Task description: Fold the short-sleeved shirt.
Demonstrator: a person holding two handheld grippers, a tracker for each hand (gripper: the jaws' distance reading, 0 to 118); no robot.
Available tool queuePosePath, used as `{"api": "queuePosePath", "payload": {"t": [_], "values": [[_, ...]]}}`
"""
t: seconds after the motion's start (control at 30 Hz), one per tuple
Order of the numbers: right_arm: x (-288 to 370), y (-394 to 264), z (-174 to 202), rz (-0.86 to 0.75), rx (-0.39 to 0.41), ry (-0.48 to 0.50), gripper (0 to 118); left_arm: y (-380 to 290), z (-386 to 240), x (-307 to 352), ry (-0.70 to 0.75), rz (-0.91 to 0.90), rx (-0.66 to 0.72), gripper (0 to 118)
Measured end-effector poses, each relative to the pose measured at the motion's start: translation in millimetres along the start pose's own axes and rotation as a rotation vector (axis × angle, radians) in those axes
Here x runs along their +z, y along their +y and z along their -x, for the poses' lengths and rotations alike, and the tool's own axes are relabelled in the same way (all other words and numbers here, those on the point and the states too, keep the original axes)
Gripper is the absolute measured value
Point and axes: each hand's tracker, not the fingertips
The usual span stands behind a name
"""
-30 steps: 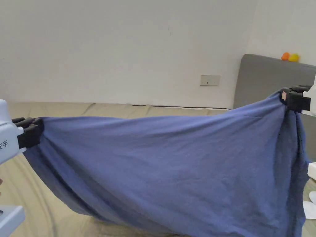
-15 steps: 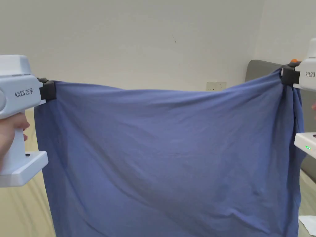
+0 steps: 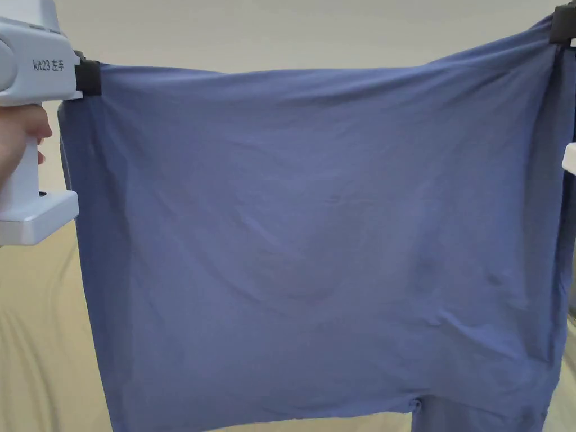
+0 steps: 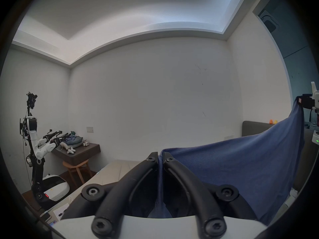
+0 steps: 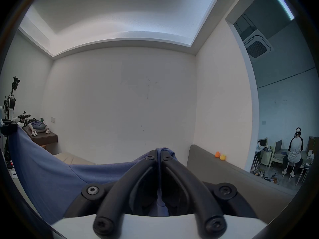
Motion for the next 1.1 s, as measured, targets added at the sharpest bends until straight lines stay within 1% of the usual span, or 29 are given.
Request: {"api": "queuePosePath", "payload": {"t": [0.03,0.07,0.1,0.27,0.33,0.37,0.43,0.47,0.5,0.53,0.57,0.6,0.67,0.7,0.73,0.77,0.8,0.87,0.9,0.93,0.97,1.0,1.03,1.1], "values": [[-7,2,3,-0.009,0.005,-0.002,2,1,1,-7,0.008,-0.007,0.001,0],[-14,2,7,-0.024,0.012,-0.002,2,2,-16,-2,0.015,-0.021,-0.011,0],[-19,1,11,-0.033,0.017,-0.008,2,0,-18,-7,0.023,-0.025,-0.025,0],[-39,-29,35,-0.021,0.036,-0.013,2,-42,-12,-38,0.039,0.003,-0.014,0],[-44,-57,45,0.005,0.027,0.002,2,-73,-16,-54,0.039,0.059,-0.001,0],[-45,-75,49,0.031,0.012,0.008,2,-89,-19,-60,0.043,0.113,-0.023,0],[-45,-106,56,0.119,-0.046,0.033,2,-118,-24,-65,0.031,0.161,-0.042,0],[-43,-130,63,0.162,-0.047,0.032,2,-132,-39,-52,0.024,0.174,-0.057,0],[-41,-147,68,0.137,0.000,0.027,2,-146,-42,-51,0.016,0.189,-0.055,0],[-38,-168,72,0.196,-0.011,0.040,2,-162,-44,-50,0.009,0.209,-0.049,0],[-34,-188,77,0.205,0.009,0.042,2,-179,-46,-49,0.000,0.245,-0.040,0],[-30,-206,81,0.248,0.005,0.046,2,-195,-44,-59,0.000,0.265,-0.038,0],[-18,-243,87,0.313,-0.014,0.067,2,-232,-49,-52,-0.016,0.317,-0.050,0],[-11,-259,89,0.363,-0.046,0.081,2,-248,-50,-48,-0.031,0.347,-0.039,0],[-3,-275,92,0.340,-0.016,0.094,2,-268,-43,-57,-0.052,0.397,-0.042,0],[6,-292,95,0.388,-0.017,0.111,2,-287,-44,-53,-0.057,0.444,-0.071,0],[16,-308,99,0.394,-0.015,0.117,2,-304,-45,-47,-0.063,0.453,-0.091,0],[36,-334,105,0.434,-0.005,0.139,2,-331,-43,-33,-0.092,0.482,-0.082,0],[46,-345,107,0.440,-0.003,0.142,2,-342,-42,-28,-0.102,0.494,-0.071,0],[60,-358,110,0.478,-0.017,0.147,2,-355,-40,-21,-0.107,0.512,-0.060,0],[73,-367,111,0.468,-0.029,0.150,2,-366,-40,-13,-0.107,0.526,-0.046,0],[85,-375,112,0.499,-0.057,0.155,2,-372,-43,0,-0.112,0.546,-0.019,0],[101,-383,113,0.493,-0.046,0.147,2,-381,-41,9,-0.131,0.569,0.006,0],[91,-379,113,0.522,-0.040,0.156,2,-395,-39,27,-0.140,0.582,0.007,0]]}}
